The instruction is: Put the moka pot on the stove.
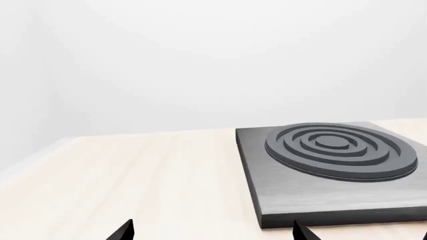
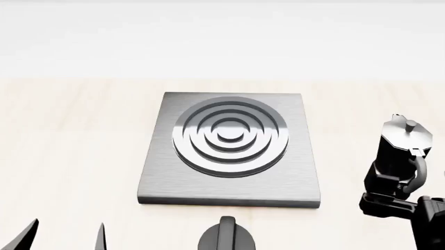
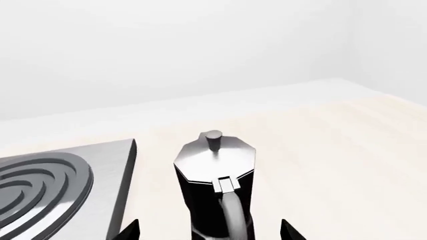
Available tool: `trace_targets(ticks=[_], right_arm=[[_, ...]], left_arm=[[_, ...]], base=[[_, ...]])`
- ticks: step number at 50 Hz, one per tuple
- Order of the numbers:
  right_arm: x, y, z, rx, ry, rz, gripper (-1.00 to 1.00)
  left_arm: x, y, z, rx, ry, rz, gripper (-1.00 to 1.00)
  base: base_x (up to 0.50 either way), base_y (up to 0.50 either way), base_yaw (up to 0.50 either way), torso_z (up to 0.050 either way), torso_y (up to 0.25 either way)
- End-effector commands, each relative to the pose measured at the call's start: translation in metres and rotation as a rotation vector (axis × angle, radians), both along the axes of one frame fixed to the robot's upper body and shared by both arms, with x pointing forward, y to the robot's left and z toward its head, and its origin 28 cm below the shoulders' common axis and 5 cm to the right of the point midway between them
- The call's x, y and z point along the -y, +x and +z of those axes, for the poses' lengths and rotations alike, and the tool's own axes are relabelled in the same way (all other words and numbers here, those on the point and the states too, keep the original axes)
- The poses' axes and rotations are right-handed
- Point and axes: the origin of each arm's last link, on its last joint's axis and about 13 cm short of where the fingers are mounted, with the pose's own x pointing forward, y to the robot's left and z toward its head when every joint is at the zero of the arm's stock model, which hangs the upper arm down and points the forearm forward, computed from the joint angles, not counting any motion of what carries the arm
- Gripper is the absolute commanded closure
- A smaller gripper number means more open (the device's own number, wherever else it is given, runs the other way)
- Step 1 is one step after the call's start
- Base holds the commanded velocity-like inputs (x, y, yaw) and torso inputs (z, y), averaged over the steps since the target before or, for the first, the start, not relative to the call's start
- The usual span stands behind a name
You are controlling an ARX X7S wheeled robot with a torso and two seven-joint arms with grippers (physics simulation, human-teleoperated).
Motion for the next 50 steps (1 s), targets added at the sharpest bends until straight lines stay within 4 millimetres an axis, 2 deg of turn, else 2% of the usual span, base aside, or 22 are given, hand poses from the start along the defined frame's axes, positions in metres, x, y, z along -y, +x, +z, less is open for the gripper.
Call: trace_targets(ticks=[1, 13, 20, 38, 50], right_arm=[[-0.002, -0.002, -0.002, 0.005, -0.004, 0.025, -1.0], [-0.002, -0.003, -0.004, 0.022, -0.032, 0.02, -1.0], [0.005, 0.003, -0.004, 0.011, -0.023, 0.026, -1.0], [0.003, 0.012, -0.008, -0.039, -0.01, 0.088, -1.0], [0.01, 0.004, -0.006, -0.029, -0.006, 0.044, -1.0]], left_arm=[[-0.001, 0.0, 0.005, 0.03, -0.024, -0.007, -1.0], [-0.001, 0.0, 0.005, 0.031, -0.024, -0.009, -1.0], [-0.001, 0.0, 0.006, 0.032, -0.024, -0.004, -1.0], [-0.003, 0.002, 0.007, 0.034, -0.024, 0.0, -1.0], [-0.003, 0.002, 0.007, 0.034, -0.026, 0.001, -1.0]], base=[[0.0, 0.0, 0.0, 0.0, 0.0], [0.0, 0.0, 0.0, 0.0, 0.0], [0.0, 0.0, 0.0, 0.0, 0.0], [0.0, 0.0, 0.0, 0.0, 0.0], [0.0, 0.0, 0.0, 0.0, 0.0]])
